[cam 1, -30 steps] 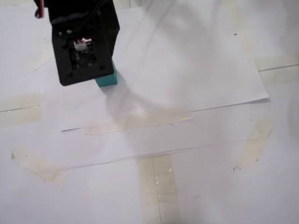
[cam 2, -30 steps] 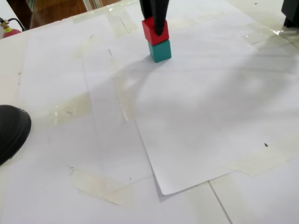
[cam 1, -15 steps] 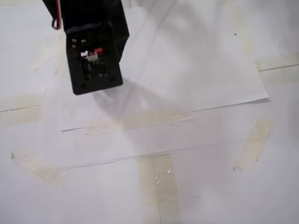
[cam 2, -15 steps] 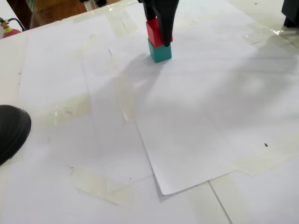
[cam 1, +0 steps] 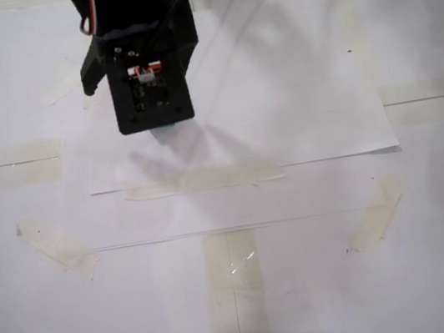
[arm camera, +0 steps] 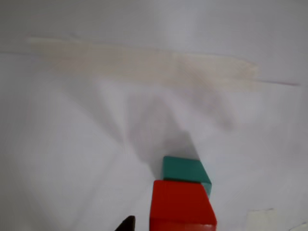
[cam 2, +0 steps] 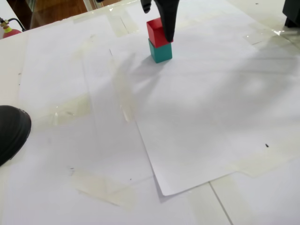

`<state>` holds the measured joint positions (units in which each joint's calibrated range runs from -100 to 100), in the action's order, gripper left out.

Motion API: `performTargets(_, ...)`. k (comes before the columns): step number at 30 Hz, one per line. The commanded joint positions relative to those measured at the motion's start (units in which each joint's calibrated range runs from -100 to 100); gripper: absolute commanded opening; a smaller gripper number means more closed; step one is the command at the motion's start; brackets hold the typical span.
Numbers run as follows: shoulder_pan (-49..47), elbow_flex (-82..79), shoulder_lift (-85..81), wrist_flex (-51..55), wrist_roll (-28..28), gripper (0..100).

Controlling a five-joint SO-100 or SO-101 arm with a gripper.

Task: Put the red cube on the top of the blue cube.

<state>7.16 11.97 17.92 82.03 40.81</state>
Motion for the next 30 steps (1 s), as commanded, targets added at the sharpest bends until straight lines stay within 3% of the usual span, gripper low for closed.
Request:
performTargets(1,-0.35,4.23,-4.78,0.61,0.29,46)
performTargets(18,-3.53,1.51,-16.80,0.61,2.78,41)
performTargets(30,-8.53,-19.83,-45.04,-6.57,5.32,19)
